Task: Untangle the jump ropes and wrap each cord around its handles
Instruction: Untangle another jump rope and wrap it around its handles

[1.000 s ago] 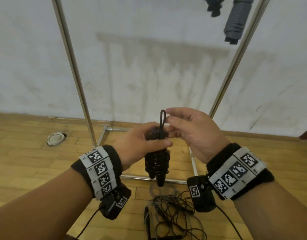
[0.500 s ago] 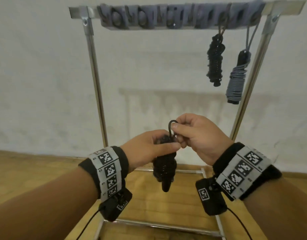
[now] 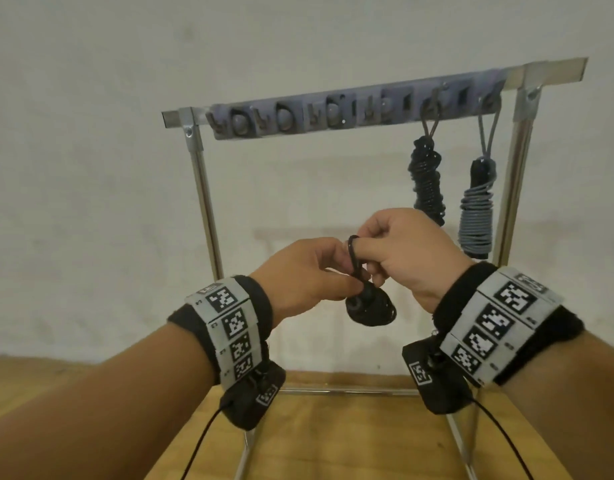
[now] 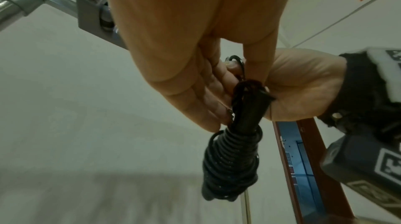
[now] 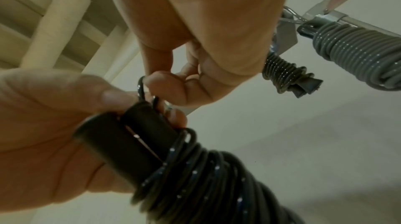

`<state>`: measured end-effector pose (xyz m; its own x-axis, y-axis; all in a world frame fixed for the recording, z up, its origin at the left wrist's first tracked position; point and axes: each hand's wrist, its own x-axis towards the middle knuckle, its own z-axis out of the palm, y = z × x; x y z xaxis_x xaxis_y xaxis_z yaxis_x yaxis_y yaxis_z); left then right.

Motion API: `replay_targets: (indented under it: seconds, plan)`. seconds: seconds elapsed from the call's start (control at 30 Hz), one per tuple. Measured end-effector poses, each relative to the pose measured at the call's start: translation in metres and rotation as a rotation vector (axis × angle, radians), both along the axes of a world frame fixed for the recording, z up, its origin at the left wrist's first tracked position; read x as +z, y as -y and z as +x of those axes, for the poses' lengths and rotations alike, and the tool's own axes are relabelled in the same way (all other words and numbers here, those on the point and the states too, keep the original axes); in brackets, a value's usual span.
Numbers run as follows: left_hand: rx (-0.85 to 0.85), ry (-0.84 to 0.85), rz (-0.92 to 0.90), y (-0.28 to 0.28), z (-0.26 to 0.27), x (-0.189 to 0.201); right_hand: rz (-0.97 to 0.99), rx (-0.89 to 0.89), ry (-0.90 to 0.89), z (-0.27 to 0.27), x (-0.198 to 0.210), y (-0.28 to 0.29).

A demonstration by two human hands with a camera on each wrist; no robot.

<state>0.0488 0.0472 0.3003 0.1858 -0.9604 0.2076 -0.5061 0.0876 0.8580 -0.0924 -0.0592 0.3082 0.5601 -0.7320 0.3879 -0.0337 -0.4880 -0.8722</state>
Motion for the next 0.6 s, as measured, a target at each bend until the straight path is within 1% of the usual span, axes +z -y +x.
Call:
replay_targets:
  seconds: [0.17, 0.27, 0.33, 0.43, 0.5, 0.6]
  plan:
    - [-0.042, 0.015, 0.043, 0.016, -0.005, 0.013, -0.047, -0.043, 0.049, -0.006, 0.014, 0.011]
    - [-0.035, -0.002, 0.032, 0.025, -0.003, 0.017, -0.116, -0.077, 0.038, -0.008, 0.022, 0.017]
    - [0.002, -0.004, -0.028, 0.030, -0.001, 0.021, -0.154, -0.094, 0.033, -0.009, 0.029, 0.021]
    - [0.103, 0.036, -0.172, 0.037, 0.002, 0.032, -0.164, -0.108, 0.059, -0.010, 0.040, 0.030]
    - [0.148, 0.058, -0.253, 0.043, 0.003, 0.042, -0.158, -0.101, 0.099, -0.009, 0.047, 0.034]
    - [0.181, 0.107, -0.316, 0.053, 0.005, 0.060, -0.137, -0.077, 0.172, -0.006, 0.059, 0.039]
